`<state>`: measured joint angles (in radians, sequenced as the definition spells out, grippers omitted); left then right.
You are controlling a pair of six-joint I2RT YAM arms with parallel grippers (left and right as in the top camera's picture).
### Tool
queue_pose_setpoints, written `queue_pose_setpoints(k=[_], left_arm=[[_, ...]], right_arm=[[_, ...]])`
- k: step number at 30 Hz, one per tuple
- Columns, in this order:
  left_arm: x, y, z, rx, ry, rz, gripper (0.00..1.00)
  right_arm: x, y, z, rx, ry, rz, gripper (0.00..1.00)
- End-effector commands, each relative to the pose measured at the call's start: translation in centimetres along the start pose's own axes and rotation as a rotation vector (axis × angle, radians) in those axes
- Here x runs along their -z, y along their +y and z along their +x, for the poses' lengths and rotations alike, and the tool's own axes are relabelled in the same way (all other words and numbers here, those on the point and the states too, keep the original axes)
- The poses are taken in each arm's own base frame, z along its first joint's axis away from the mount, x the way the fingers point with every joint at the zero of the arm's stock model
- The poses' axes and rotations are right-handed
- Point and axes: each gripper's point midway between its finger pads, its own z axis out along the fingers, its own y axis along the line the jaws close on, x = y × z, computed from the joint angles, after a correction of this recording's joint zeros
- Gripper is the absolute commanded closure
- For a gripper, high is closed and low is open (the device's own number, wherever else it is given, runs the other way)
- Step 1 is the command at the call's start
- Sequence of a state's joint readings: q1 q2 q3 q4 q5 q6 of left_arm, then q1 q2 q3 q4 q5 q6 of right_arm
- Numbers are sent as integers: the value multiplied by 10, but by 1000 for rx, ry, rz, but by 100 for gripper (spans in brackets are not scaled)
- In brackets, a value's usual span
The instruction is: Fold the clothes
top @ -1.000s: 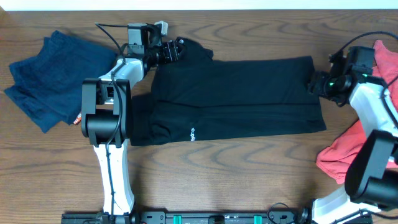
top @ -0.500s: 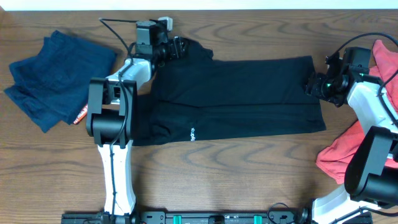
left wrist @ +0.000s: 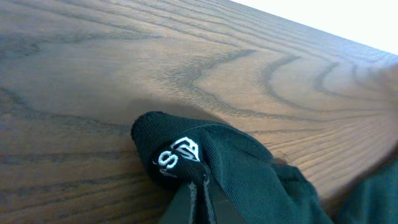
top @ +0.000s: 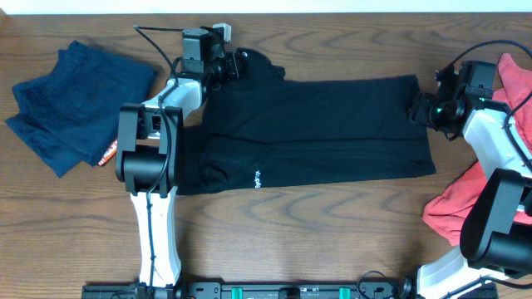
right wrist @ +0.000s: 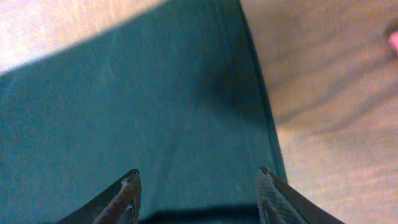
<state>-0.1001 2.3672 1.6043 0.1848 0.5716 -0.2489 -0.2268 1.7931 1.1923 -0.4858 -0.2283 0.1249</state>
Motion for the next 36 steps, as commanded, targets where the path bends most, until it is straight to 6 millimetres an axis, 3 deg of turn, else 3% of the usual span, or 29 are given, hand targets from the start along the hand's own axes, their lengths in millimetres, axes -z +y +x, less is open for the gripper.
queue_pose_setpoints(k=[1,3,9,16,23,32,34,36], left_arm=[[16,-16,-19,77,-8,113,94],[24,-28,-24,92,1,177,94],[41,-40,-26,124,44,215,94],[44,-35,-8,178,117,181,94],[45,-31,6,181,170,160,94],[46,-31,8,185,175,159,94],[46,-31,8,185,175,158,94],[46,-31,8,185,175,159,94]], right_arm=[[1,7,-17,32,-62,-9,43],[0,9,-28,41,-104,-15,36],[-16,10,-62,55,-160,-22,33],[-66,13,-105,87,-235,-29,34],[-111,21,-103,99,-254,-49,33],[-145,6,-81,91,-207,16,32],[-148,2,-76,86,-189,32,41],[-148,-1,-73,82,-177,52,65]])
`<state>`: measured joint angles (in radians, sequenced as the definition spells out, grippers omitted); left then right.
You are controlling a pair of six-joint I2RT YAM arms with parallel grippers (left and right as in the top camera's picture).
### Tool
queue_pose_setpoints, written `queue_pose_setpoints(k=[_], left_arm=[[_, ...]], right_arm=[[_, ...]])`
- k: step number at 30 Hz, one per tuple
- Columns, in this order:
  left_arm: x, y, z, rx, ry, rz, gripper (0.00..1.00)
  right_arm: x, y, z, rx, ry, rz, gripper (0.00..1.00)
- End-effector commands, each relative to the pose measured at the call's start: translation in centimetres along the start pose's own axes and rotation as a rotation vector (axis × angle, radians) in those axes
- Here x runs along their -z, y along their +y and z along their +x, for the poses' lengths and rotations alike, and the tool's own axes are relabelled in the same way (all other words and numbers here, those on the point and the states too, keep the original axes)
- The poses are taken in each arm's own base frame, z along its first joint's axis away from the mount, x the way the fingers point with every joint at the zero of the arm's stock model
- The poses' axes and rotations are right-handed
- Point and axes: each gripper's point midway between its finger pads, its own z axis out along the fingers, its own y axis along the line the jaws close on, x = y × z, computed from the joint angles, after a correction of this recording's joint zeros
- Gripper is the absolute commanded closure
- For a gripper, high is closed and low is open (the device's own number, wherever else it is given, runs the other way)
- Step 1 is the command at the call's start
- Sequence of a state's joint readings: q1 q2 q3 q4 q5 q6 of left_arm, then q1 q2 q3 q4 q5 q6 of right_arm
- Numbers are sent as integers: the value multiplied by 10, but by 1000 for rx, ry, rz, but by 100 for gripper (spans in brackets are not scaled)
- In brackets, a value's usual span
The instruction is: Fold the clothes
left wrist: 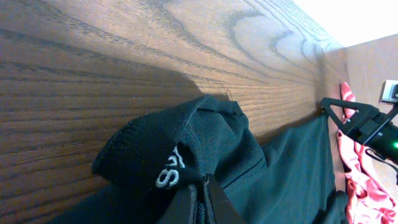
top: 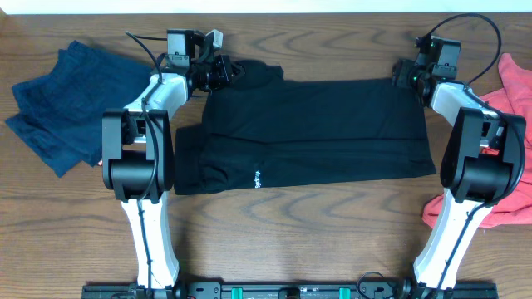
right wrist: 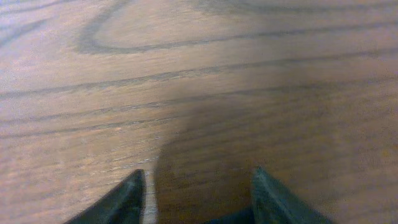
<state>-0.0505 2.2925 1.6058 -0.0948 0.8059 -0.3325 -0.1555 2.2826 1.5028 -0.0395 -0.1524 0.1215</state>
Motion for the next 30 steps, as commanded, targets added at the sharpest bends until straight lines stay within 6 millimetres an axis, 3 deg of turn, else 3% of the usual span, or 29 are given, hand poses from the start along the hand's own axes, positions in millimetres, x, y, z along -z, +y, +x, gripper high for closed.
queue_pose_setpoints(k=[1,2,3,5,6,7,8,10,17,20,21,23,27,30], left_arm=[[9,-14,-12,-50,-23,22,94],[9,-14,-12,-50,-23,22,94],[8,-14,-12,-50,-23,22,94],[9,-14,-12,-50,-23,22,94],[9,-14,-12,-50,-23,22,94],[9,-14,-12,-50,-23,22,94],[9,-14,-12,-50,-23,22,94],[9,-14,-12,-50,-23,22,94],[9,-14,-12,-49,-22,22,94],[9,-14,-11,-48,-21,21,94],[9,-14,-11,-48,-21,21,94],[9,-14,-11,-47,-21,21,94],[10,-17,-12,-51,-23,25,94],[22,-30,-13,-44,-13,34,94]], right_arm=[[-14,-11,33,-24,86,52,76],[-14,-11,35,-24,91,53,86],[-14,-11,36,-25,95,53,90],[-14,-12,39,-28,107,56,90],[-14,-13,40,-29,113,57,85],[-13,-13,41,-29,118,59,68],[-13,-14,42,-30,122,61,57],[-13,-16,44,-31,129,68,53],[-12,-18,49,-32,150,74,55],[-9,-25,58,-34,188,118,68],[-9,-27,61,-33,197,130,84],[-8,-28,62,-34,201,130,99],[-2,-24,55,-35,193,119,99],[18,-19,33,-34,171,118,99]])
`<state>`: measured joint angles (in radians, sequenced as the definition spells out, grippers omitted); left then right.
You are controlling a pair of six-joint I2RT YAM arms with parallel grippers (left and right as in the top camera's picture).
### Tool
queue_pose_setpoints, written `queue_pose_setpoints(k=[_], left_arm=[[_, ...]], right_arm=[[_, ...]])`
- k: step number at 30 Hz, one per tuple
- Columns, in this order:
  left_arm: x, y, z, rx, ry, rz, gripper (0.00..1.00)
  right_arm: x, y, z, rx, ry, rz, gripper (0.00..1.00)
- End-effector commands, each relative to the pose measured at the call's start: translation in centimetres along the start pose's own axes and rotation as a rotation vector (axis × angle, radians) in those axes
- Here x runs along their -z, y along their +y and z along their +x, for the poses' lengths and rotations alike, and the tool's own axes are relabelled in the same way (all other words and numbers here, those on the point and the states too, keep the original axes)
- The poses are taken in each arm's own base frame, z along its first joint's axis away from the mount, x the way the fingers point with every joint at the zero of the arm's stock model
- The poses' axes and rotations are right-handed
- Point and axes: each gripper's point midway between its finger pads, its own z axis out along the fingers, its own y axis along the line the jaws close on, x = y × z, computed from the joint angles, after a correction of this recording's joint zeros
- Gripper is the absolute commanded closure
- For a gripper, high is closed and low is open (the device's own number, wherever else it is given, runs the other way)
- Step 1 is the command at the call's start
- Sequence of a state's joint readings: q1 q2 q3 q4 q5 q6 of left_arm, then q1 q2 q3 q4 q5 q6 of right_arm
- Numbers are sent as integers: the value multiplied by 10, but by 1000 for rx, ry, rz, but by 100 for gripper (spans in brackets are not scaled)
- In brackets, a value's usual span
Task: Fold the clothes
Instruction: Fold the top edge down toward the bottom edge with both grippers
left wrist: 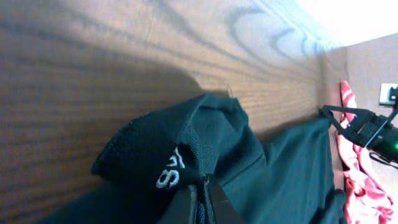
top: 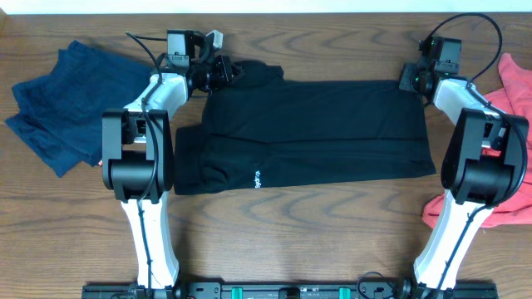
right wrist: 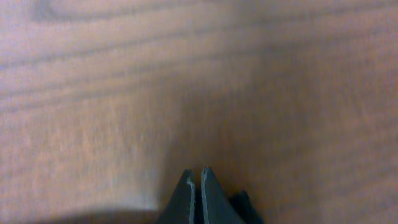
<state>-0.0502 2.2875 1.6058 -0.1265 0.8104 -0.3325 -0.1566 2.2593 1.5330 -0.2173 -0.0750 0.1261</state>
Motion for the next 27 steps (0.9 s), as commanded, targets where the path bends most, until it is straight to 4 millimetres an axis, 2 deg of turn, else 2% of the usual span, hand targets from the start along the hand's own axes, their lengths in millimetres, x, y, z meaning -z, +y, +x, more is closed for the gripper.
queue_pose_setpoints(k=[1,4,6,8,11,13,15,19,27], left_arm=[[27,-35,-16,-57,-27,33,94],[55,-52,-6,-46,16,4,94],[74,-62,5,-38,49,-22,94],[95,-69,19,-29,91,-69,94],[129,-62,45,13,155,-226,94],[154,-53,66,38,211,-357,94],[168,-54,84,45,270,-396,94],[182,-57,118,109,396,-416,94],[178,-33,171,213,541,-443,94]], right_arm=[[13,-5,10,-12,49,28,99],[59,-3,-11,-15,32,39,99],[87,-1,-10,-16,59,46,99],[112,-3,2,-19,120,68,99],[140,-14,25,-17,221,142,99],[154,-22,43,-13,298,189,99],[162,-29,60,-8,372,227,99],[179,-41,91,-5,508,306,99],[198,-46,118,-4,640,339,99]])
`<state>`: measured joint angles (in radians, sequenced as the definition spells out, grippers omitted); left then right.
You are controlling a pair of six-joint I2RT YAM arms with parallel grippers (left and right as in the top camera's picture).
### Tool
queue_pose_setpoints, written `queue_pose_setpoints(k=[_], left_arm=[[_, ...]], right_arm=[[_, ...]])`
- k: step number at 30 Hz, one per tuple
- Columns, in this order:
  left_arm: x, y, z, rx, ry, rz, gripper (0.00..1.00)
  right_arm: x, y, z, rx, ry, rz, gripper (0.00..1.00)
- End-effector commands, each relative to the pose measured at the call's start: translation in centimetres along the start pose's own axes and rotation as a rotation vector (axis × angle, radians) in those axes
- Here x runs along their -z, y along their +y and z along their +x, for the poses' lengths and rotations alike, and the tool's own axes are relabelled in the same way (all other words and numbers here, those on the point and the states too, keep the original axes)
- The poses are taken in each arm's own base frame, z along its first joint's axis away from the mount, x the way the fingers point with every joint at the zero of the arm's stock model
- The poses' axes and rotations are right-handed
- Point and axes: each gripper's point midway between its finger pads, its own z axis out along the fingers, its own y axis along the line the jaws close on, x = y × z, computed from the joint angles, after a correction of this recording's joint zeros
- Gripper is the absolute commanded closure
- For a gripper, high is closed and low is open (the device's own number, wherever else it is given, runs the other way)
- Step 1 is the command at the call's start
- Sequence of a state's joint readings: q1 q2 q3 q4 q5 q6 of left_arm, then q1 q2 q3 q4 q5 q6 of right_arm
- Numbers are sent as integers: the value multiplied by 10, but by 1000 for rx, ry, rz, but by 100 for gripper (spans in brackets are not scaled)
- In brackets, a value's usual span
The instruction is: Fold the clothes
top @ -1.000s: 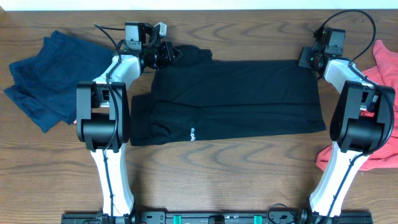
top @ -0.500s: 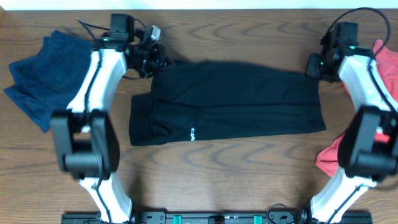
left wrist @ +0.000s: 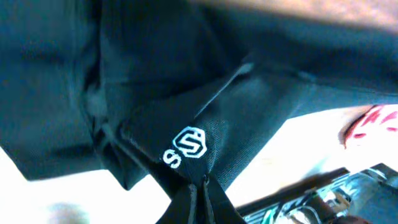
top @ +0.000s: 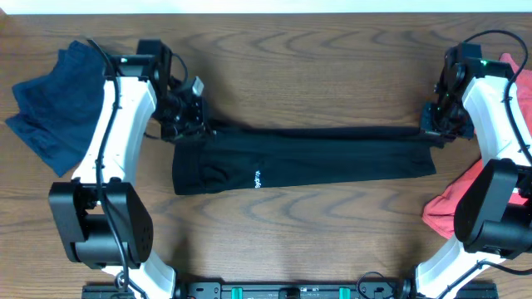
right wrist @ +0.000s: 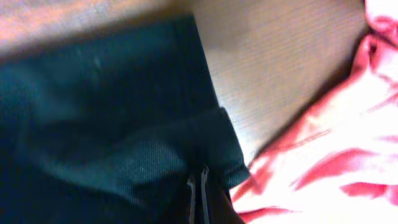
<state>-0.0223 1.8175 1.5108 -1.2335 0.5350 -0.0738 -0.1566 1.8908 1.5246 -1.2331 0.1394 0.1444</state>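
A black garment point(top: 307, 158) with a small white logo lies as a long narrow band across the table's middle, its far half brought forward over the near half. My left gripper point(top: 193, 124) is shut on its left top corner, the logo tab point(left wrist: 186, 146) pinched between the fingers. My right gripper point(top: 434, 126) is shut on the right top corner point(right wrist: 186, 155), held just above the lower layer.
A folded dark blue garment point(top: 58, 91) lies at the far left. A red and pink garment point(top: 490, 191) is heaped at the right edge, close to my right arm, and shows in the right wrist view point(right wrist: 323, 143).
Both grippers, shut on the far corners at the back of the table, have moved toward the front. The black garment now lies half as deep, its far edge brought forward.
At first my left gripper held the garment's far left corner while my right hung open over the right end. Then the right gripper stood open at the far right corner, then shut on it. Now both corners are carried forward and the garment is doubled lengthwise.
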Motion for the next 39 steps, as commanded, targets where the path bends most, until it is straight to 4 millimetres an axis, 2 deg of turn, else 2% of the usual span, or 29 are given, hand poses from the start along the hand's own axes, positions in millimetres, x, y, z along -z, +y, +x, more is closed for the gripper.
queue_pose_setpoints(k=[1,4,7,8,9,10,12,14,17,21,27,34,37,39], left_arm=[[-16,16,17,20,72,-33,94],[-22,23,35,55,140,-50,94],[-20,30,52,86,204,-92,94],[-19,30,57,96,225,-94,88],[-17,30,62,104,243,-96,72],[-16,30,66,112,259,-99,68],[-15,30,71,122,280,-101,68],[-16,30,67,116,266,-99,68],[-18,29,50,99,198,-89,68],[-23,24,25,79,97,-65,68],[-27,18,23,50,91,-67,68],[-28,16,24,44,95,-68,68],[-28,16,24,44,95,-68,68],[-28,16,25,45,96,-69,68]], right_arm=[[-4,-9,7,-16,29,42,99],[-5,-12,18,-8,74,56,98],[-5,-14,28,-4,114,62,80],[-5,-14,31,-1,126,64,73],[-4,-15,33,1,134,65,69],[-4,-15,35,6,144,66,68],[-3,-17,42,18,172,72,67],[-3,-19,45,17,186,73,61],[-4,-23,44,6,189,52,50],[-10,-14,47,80,208,-100,44],[-39,-8,56,150,202,-269,32],[-84,-3,33,128,45,-275,21],[-97,4,31,127,5,-301,22],[-102,12,31,127,-15,-340,27]])
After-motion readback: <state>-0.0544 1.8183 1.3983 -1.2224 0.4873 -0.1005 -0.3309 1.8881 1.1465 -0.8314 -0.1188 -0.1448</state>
